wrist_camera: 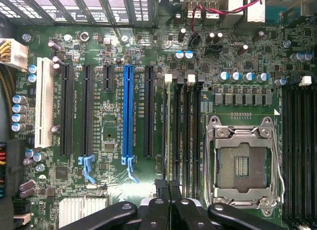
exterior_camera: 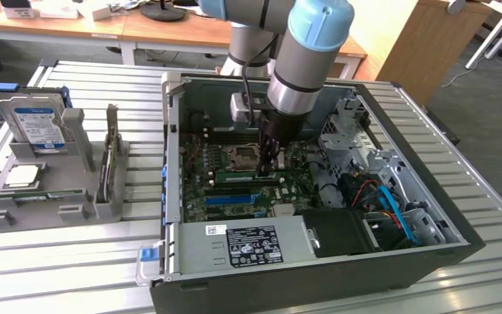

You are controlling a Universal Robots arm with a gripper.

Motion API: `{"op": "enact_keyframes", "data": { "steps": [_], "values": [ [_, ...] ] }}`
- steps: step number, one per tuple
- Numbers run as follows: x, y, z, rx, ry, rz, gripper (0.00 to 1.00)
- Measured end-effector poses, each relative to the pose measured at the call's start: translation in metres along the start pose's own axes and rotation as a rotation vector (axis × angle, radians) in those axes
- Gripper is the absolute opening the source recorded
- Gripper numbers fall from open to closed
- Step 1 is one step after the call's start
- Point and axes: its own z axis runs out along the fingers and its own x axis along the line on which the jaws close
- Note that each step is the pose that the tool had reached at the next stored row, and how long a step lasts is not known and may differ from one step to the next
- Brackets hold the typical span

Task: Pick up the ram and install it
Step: 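Insert the ram into the slot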

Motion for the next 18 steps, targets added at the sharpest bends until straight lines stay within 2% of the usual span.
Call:
{"op": "enact_keyframes", "data": {
  "steps": [9,18],
  "values": [
    [0.0,-0.0001,0.0008,0.0002,-0.0002,0.0,0.12],
    [0.0,0.0001,-0.0089,-0.0003,0.0001,0.0,0.12]
  ]
}}
